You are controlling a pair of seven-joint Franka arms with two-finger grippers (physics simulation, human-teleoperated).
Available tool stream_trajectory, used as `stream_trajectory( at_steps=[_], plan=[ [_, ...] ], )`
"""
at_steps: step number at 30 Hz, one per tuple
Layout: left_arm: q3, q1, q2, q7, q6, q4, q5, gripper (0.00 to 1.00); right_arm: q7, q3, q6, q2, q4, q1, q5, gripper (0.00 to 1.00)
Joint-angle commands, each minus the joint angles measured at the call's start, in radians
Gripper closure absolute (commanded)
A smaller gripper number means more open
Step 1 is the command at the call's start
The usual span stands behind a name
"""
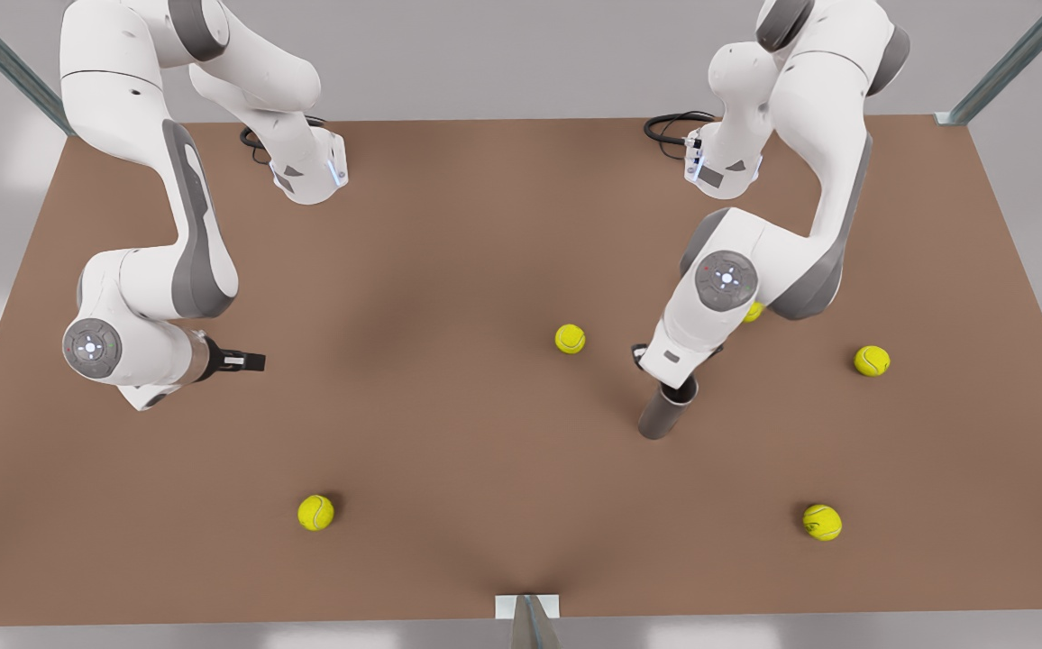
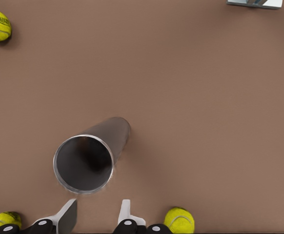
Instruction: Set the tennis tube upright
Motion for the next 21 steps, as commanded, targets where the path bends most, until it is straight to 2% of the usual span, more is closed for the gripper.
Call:
stream_trajectory(
  at_steps=[1,4,5,6,9,11,12,13,14,15,18,21],
  plan=[
    [0.0,0.003,-0.003,0.005,-0.001,0.001,0.002,0.44,0.0,0.0,0.0,0.0,0.0,-0.001,0.0,0.0],
    [0.014,0.009,-0.034,0.091,-0.027,0.015,0.04,0.38,-0.005,0.0,0.006,-0.005,0.0,0.008,-0.002,0.0],
    [0.019,0.02,-0.038,0.138,-0.027,0.015,0.042,0.31,-0.005,0.002,0.009,-0.005,0.002,0.007,-0.002,0.0],
    [0.019,0.044,-0.054,0.204,-0.024,0.015,0.043,0.0,-0.009,0.002,0.008,-0.005,0.003,0.001,-0.003,0.0],
    [0.017,0.081,-0.075,0.35,-0.032,0.056,0.086,0.0,-0.014,0.002,0.005,-0.003,0.003,-0.004,-0.002,0.0],
    [0.017,0.115,-0.08,0.358,-0.186,0.176,0.042,0.0,-0.015,0.002,0.003,-0.003,0.003,-0.002,-0.002,0.0],
    [0.017,0.153,-0.129,0.434,-0.222,0.188,0.035,0.0,-0.015,0.002,0.003,-0.003,0.003,-0.002,-0.002,0.0],
    [0.074,0.167,-0.207,0.462,-0.252,0.172,-0.027,0.0,-0.015,0.002,0.003,-0.003,0.003,-0.002,-0.003,0.0],
    [0.1,0.221,-0.277,0.526,-0.318,0.159,-0.119,0.0,-0.017,0.002,0.009,-0.009,0.003,0.004,-0.012,0.0],
    [0.101,0.238,-0.334,0.534,-0.345,0.126,-0.12,0.0,-0.018,0.002,0.012,-0.015,0.005,0.008,-0.017,0.0],
    [0.101,0.241,-0.38,0.534,-0.372,0.09,-0.129,0.0,-0.06,0.012,0.0,-0.032,0.055,0.012,-0.032,0.0],
    [0.101,0.236,-0.388,0.532,-0.394,0.09,-0.129,0.0,-0.055,0.06,-0.012,-0.052,0.078,0.012,-0.071,0.0]
  ],
)
